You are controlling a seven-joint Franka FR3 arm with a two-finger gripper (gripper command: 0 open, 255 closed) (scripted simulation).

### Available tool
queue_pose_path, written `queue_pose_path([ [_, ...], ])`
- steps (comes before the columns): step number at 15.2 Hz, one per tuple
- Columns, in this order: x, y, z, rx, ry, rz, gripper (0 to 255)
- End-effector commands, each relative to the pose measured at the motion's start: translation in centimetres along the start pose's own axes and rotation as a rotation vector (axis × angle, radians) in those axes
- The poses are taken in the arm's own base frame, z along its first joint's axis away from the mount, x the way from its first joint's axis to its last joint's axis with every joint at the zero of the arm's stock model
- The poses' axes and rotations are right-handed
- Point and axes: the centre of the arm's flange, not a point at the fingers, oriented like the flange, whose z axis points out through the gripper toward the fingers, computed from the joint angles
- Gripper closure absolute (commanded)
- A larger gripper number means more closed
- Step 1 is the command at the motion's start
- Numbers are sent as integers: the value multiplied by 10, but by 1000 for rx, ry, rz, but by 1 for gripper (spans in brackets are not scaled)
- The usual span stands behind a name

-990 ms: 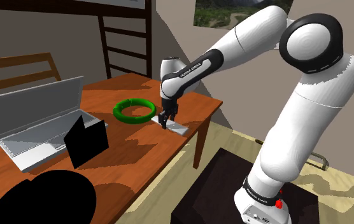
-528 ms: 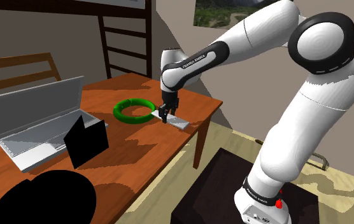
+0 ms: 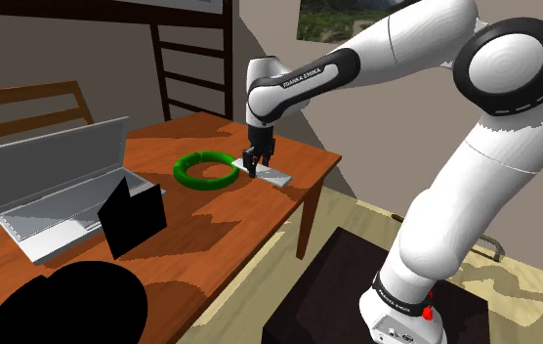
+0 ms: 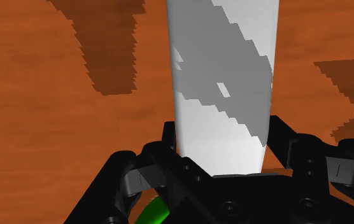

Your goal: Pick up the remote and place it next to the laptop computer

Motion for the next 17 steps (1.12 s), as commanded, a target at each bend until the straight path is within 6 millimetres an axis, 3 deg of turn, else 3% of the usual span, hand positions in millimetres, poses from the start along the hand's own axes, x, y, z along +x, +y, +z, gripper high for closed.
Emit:
queue_pose_path([
  [1,-2,-1,-11,0,0,0,255],
  [17,-2,0,-95,0,0,0,255],
])
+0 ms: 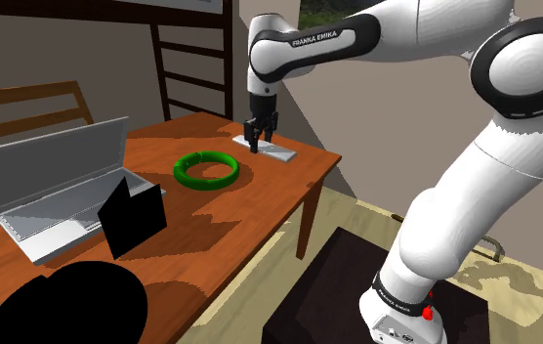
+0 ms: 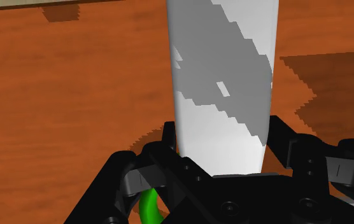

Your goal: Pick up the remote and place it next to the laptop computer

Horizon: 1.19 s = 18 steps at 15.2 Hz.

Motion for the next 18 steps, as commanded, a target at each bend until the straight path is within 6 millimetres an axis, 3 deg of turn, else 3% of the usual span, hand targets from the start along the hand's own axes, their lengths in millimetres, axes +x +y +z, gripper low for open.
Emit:
queue_pose_path([
  [1,1,0,-10,0,0,0,255],
  [18,0,1,-100,0,0,0,255],
])
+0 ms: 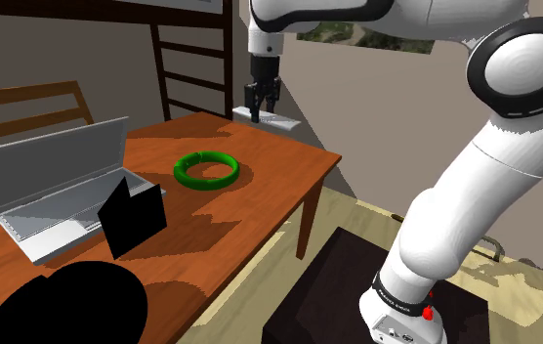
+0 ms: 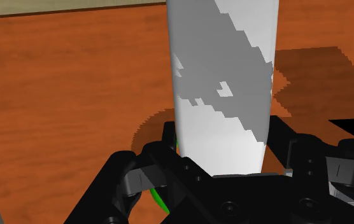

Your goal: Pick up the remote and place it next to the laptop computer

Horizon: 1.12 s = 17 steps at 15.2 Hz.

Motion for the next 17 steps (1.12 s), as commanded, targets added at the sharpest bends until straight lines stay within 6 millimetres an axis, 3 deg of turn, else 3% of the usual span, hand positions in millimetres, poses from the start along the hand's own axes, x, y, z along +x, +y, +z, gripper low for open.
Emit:
queue_pose_path([
  [1,0,0,-11,0,0,0,255],
  [6,0,0,-34,0,0,0,255],
  [17,54,-135,-37,0,0,0,255],
])
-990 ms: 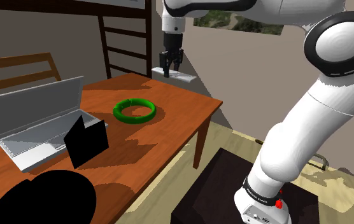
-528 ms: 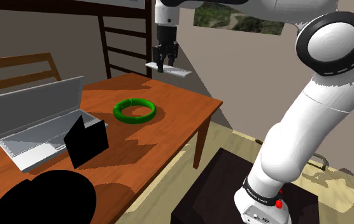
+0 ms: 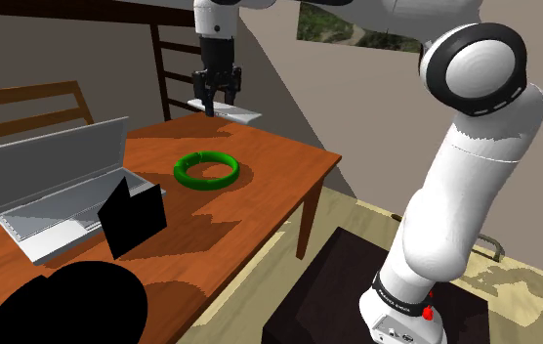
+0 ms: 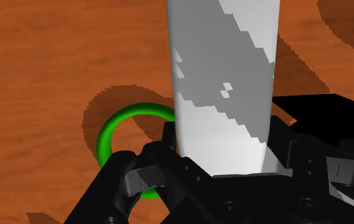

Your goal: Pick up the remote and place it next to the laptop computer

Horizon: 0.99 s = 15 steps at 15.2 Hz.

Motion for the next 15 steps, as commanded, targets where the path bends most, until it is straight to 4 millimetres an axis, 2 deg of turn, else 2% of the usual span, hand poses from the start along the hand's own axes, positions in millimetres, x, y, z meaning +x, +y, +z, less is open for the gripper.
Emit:
queue_pose_path([
  [1,9,-25,-2,1,1,2,255],
  [5,28,-70,-3,1,1,2,255],
  [15,28,-71,50,1,1,2,255],
])
